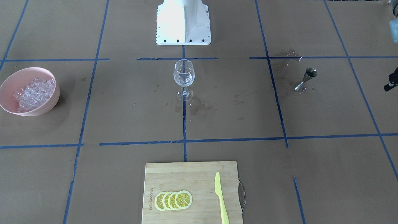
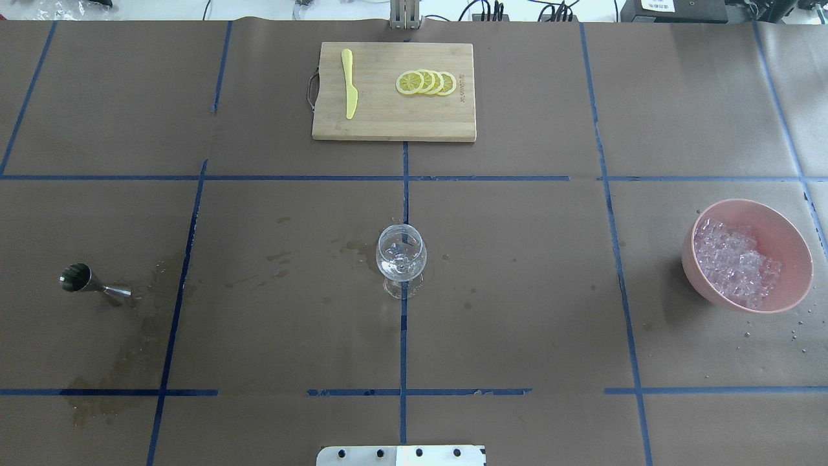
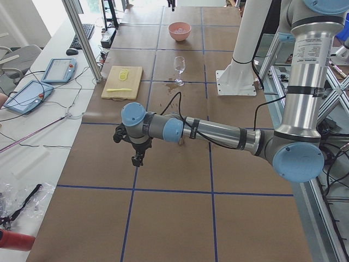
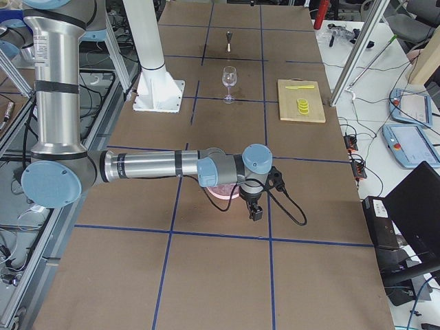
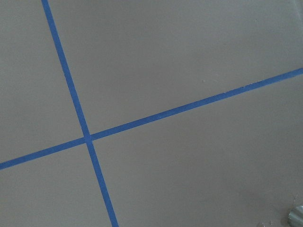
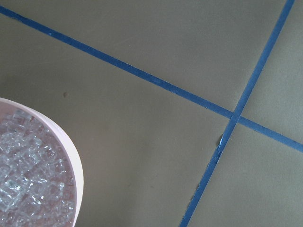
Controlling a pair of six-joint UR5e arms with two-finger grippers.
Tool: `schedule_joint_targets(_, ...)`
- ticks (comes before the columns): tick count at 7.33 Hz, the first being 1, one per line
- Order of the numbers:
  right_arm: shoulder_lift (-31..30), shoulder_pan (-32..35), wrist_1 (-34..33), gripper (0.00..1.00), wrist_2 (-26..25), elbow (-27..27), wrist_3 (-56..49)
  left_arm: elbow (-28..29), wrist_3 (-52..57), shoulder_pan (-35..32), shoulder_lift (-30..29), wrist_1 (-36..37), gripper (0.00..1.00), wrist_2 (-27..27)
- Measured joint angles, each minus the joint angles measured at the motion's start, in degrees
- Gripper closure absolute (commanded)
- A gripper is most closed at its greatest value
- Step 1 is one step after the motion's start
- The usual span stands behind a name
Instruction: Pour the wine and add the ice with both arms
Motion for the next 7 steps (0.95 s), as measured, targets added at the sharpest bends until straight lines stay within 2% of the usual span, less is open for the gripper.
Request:
schedule_joint_targets(4, 0.0, -0.2, 0.0, 0.00, 0.5, 0.2, 0.1, -0.4, -0.1, 0.1, 0.1, -5.3, 0.00, -0.1)
schedule_joint_targets(7, 0.9, -1.2, 0.4, 0.00, 1.8, 0.8, 6.5, -6.4, -1.0, 0.1, 2.9, -9.3, 0.00, -0.3)
